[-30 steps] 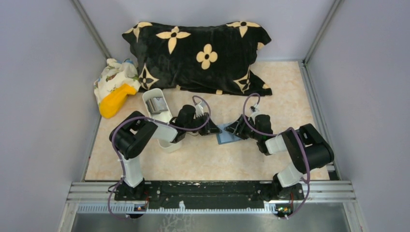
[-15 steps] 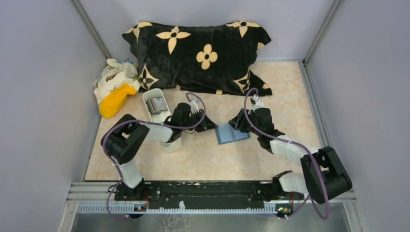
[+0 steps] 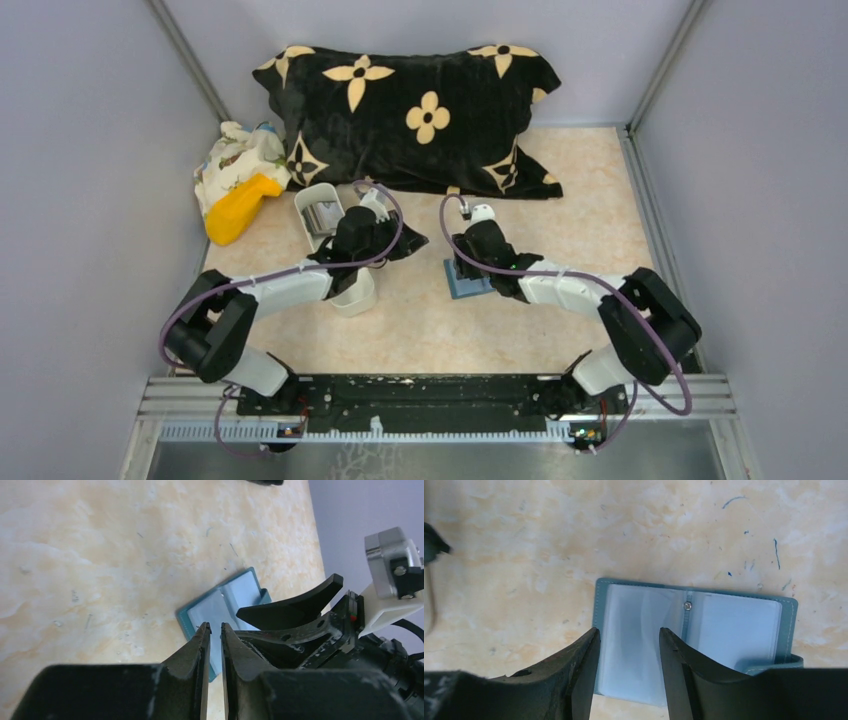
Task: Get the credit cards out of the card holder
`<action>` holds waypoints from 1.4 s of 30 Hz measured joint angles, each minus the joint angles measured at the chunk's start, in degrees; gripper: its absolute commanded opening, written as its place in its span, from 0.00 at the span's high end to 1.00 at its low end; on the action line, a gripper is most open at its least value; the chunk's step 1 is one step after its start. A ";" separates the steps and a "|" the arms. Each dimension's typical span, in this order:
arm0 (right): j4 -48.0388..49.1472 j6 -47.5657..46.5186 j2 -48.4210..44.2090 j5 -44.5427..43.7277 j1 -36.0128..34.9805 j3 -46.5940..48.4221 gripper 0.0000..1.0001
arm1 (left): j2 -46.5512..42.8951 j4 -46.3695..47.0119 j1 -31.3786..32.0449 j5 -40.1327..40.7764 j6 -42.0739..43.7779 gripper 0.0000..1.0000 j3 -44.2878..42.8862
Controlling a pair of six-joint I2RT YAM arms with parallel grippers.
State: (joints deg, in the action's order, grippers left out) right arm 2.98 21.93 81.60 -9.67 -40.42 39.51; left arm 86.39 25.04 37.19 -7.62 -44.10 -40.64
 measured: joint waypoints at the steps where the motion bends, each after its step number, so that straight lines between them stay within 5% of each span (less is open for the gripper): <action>1: -0.98 -0.52 0.90 -1.22 -0.46 0.55 0.50 | -0.72 -0.59 0.00 1.01 0.09 0.81 0.39; 16: -8.85 -3.91 9.35 -12.35 -6.86 7.45 0.51 | -1.73 -3.02 0.00 4.66 0.48 0.81 1.29; 42: -11.10 -3.91 7.54 -19.61 -12.04 7.45 0.54 | 1.40 -2.75 -0.07 3.04 0.42 0.83 1.29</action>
State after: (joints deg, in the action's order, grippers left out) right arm -8.12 18.02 89.14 -29.28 -52.47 46.96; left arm 87.79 22.28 37.12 -4.58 -43.68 -39.35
